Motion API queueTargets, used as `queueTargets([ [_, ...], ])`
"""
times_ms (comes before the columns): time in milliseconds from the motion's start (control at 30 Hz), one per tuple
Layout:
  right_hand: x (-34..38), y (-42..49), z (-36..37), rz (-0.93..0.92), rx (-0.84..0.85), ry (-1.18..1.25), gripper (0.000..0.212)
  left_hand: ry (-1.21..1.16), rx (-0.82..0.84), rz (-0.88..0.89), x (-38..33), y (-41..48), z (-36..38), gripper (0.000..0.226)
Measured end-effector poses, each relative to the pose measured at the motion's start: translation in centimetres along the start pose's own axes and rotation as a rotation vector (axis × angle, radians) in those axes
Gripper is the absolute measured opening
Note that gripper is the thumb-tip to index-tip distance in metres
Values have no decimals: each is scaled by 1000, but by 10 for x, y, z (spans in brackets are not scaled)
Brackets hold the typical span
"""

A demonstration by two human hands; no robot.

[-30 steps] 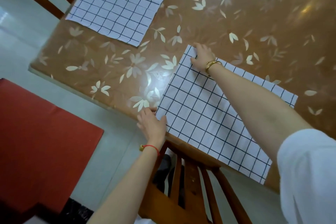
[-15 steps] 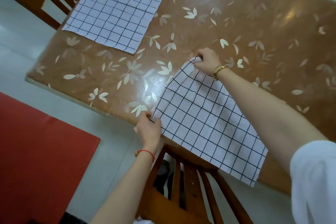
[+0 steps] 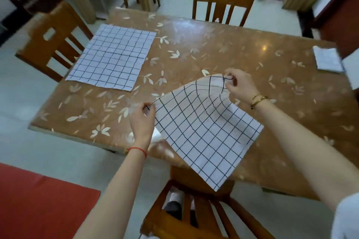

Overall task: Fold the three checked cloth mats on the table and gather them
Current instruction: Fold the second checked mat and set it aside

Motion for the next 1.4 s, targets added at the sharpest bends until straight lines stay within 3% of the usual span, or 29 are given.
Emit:
queueTargets([
  [133,10,-36,-49,-12,-116,1,4,26,42,195,-46,5,-6,15],
  [433,40,-112,-165,-124,-399,-65,15,61,45,685,-182,-7,-40,7],
  [633,55,-142,-239,-111,-510,-68,16,41,25,892,-256,-14,-71,9],
  [933,96,-178,-299,-185,-381,-22,13,5,186,992,-304,-19,-107,8],
  [1167,86,-181,-309,-142,-305,-44,11,-28,311,957,-305,-22,-108,13],
  [1400,49,-167,-291,-74,-276,-141,9,27,222,912,-293,-21,-83,11],
])
Point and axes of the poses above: each hand's wrist, its own y-axis towards the middle knuckle, its own z-axis out of the palm, x = y × z, the point moved 7 cm from there along y, towards the middle knuckle, and after that the axes turned 1 degree about y, right-handed, at the moved point
